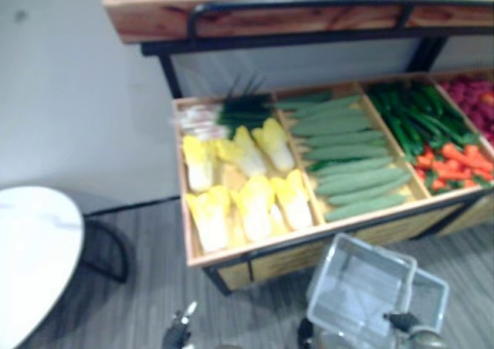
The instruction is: Pick vegetable in the basket
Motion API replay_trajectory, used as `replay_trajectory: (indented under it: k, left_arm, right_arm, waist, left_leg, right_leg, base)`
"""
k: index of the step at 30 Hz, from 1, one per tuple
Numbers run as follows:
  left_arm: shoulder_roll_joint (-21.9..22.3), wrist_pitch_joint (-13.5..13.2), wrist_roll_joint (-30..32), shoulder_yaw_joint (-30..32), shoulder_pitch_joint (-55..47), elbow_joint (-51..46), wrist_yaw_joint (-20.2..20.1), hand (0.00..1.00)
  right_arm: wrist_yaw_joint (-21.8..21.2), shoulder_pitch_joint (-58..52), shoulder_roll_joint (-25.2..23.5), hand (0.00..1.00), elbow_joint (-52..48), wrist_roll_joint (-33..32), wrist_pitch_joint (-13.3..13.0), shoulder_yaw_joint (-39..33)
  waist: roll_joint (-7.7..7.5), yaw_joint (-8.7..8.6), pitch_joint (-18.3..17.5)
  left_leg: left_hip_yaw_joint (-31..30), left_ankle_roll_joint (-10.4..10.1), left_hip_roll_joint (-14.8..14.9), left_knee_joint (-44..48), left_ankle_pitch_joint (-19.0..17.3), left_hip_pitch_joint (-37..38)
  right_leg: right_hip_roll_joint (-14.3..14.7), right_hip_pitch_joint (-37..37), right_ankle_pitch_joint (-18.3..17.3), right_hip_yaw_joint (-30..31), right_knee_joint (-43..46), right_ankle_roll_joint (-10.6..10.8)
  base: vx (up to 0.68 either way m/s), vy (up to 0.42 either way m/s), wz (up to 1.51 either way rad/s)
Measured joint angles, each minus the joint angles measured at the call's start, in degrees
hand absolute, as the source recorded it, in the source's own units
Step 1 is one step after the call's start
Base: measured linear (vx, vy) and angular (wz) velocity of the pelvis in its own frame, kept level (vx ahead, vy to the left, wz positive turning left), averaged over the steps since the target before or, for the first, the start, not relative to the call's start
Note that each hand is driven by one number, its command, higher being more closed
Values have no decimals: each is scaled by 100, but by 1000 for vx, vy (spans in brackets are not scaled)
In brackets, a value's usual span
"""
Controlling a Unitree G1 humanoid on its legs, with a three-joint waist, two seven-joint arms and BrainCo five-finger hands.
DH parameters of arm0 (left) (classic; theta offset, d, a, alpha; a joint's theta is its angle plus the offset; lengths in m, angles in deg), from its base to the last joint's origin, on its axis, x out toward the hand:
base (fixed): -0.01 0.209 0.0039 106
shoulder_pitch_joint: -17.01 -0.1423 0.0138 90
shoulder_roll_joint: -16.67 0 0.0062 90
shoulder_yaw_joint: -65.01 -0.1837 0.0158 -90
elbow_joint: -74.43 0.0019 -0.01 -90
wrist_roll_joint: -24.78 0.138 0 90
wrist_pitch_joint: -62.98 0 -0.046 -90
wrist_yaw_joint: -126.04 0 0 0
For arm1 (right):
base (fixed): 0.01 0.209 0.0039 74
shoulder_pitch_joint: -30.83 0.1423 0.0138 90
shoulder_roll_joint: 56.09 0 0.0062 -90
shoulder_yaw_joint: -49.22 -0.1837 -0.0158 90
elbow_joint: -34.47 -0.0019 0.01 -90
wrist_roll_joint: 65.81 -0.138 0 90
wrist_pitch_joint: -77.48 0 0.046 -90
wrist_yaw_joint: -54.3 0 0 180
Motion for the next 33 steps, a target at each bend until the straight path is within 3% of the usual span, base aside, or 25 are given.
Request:
replay_trajectory:
  k: [5, 6, 8, 10, 15, 19, 21, 24, 27, 29, 33]
  left_arm:
    - [-14, -448, 42, -146, 80, 7, -33, 0]
    - [-5, -621, 141, -233, 172, -86, 65, 0]
    - [0, -723, 218, -298, 274, -293, 156, 0]
    - [-18, -938, 253, -341, 493, -697, 611, 0]
    - [-177, -1366, 272, -184, 853, -1880, 1457, 0]
    - [-965, -1484, 259, 501, 1426, -3093, 1996, 0]
    - [-1406, -1468, 215, 828, 1825, -3615, 2141, 0]
    - [-1820, -1220, 136, 917, 2171, -3884, 2155, 0]
    - [-1809, -874, -16, 758, 2316, -3895, 2142, 0]
    - [-1787, -673, -19, 629, 2317, -3896, 2133, 0]
    - [-1425, 1, -6, 33, 2315, -3852, 2044, 0]
  right_arm:
    - [-8, -41, -2, 100, 82, 7, 116, -104]
    - [-9, -34, -88, 100, 68, 9, 91, -103]
    - [-3, -41, -150, 100, 58, 29, 32, -114]
    - [18, -82, -316, 100, 6, 61, -37, -92]
    - [111, -398, -522, 100, -175, -22, -58, -324]
    - [198, -419, -544, 100, -245, -29, -72, -310]
    - [198, -415, -544, 100, -258, -7, -61, -307]
    - [185, -419, -519, 100, -320, 31, -37, -136]
    - [75, -431, -543, 100, -320, 224, 33, -86]
    - [51, -418, -546, 100, -351, 284, 73, -84]
    - [29, -417, -547, 100, -399, 284, 122, -33]
  waist:
    - [208, -2, -100]
    - [238, 1, -121]
    - [321, -30, -205]
    - [141, -38, -255]
    - [52, -292, -285]
    - [13, -267, -302]
    - [-9, -183, -310]
    - [-36, -139, -338]
    - [-15, -187, -357]
    - [-1, -185, -359]
    - [-1, -303, -363]
  left_leg:
    - [272, -5, -293, -19, -21, -103]
    - [241, 16, -274, -162, -77, -147]
    - [235, 83, -233, -620, -275, -115]
    - [168, 109, -427, -1022, -44, -120]
    - [-191, 137, -599, -1308, 158, 109]
    - [45, 146, -518, -1013, 32, 133]
    - [262, 90, -419, -790, -106, 154]
    - [554, 42, -334, -840, -144, 272]
    - [729, -32, -293, -956, -181, 478]
    - [822, -53, -285, -979, -195, 523]
    - [883, -75, -290, -1031, -232, 574]
  right_leg:
    - [49, 7, 6, -38, -208, 6]
    - [118, 2, 137, -36, -340, 13]
    - [242, -22, 380, -62, -530, -42]
    - [168, 10, 630, 16, -869, -18]
    - [-3, 170, 593, 18, -586, -54]
    - [-47, -6, 383, 53, -60, -24]
    - [-84, -86, 194, -113, 83, -183]
    - [-49, 25, 400, -326, -175, -109]
    - [171, 501, 850, -228, -1051, -91]
    - [209, 495, 896, -128, -1103, -118]
    - [232, 482, 897, -73, -1106, -119]
  base:
    - [-86, -44, 22]
    - [-149, -2, 21]
    - [-106, 29, 25]
    - [-66, 34, 15]
    - [0, 62, 41]
    - [21, 16, -18]
    - [6, 6, -41]
    - [46, 3, -48]
    - [65, -9, -30]
    - [48, 30, -30]
    - [44, 51, -8]
